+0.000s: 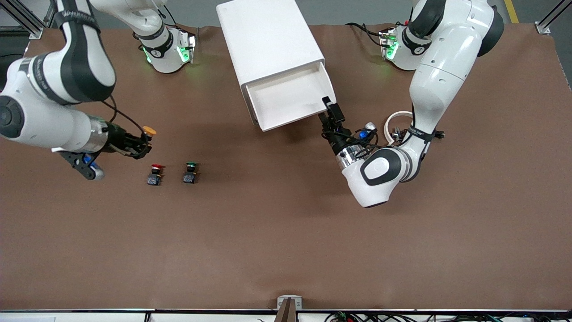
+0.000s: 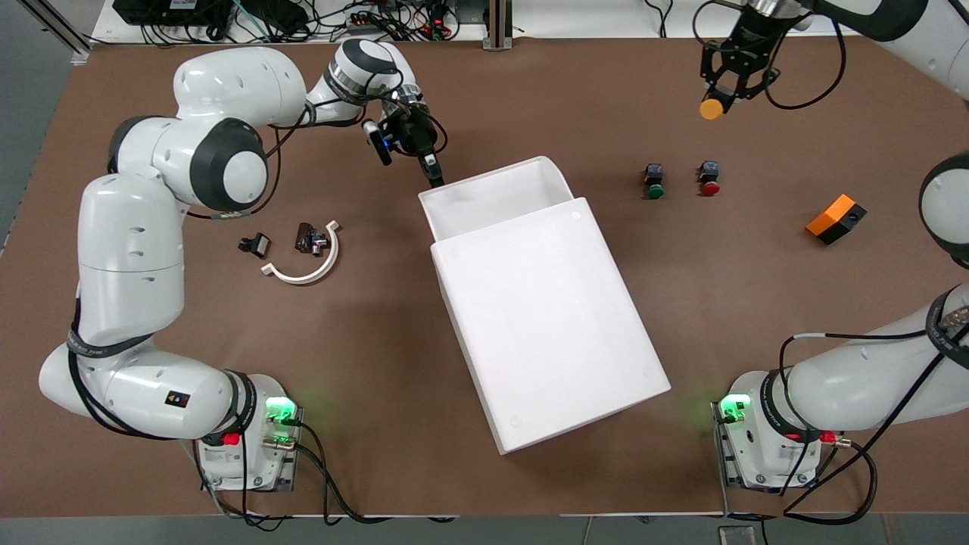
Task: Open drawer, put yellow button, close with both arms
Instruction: 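Carry the yellow button over the open drawer with the right gripper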
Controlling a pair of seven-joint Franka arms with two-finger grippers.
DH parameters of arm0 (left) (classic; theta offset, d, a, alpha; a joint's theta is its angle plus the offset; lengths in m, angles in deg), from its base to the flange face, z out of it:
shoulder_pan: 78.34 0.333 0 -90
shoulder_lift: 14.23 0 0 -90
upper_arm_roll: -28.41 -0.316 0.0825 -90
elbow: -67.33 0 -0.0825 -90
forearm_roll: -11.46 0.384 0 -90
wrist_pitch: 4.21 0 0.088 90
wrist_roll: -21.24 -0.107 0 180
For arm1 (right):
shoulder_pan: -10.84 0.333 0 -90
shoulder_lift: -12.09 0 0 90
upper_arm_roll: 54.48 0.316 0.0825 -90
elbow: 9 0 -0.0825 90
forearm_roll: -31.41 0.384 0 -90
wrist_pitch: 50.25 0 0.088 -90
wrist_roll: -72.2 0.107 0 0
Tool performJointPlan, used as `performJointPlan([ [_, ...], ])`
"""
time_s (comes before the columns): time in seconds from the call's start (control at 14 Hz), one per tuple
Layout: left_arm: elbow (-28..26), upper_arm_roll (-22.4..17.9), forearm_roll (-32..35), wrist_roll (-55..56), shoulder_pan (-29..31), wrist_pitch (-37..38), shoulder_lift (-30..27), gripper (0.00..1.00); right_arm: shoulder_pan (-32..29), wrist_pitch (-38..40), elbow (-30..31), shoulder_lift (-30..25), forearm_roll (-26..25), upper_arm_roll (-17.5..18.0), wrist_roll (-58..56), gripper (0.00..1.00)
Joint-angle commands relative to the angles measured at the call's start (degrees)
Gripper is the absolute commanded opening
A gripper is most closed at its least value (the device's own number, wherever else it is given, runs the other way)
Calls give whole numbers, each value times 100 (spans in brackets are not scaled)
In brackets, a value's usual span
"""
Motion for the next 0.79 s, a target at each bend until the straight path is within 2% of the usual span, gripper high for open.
performJointPlan([
  [0.0,115,20,88,-55,21,130,19,100,874,-44,76,-226,78,-61,1653,0],
  [0.36,151,37,931,-1194,21,130,-384,100,2307,-624,-328,-165,78,-61,4600,0],
  [0.72,115,2,2143,-3425,12,130,-1017,100,3354,-1063,-496,46,8,-69,6316,0],
])
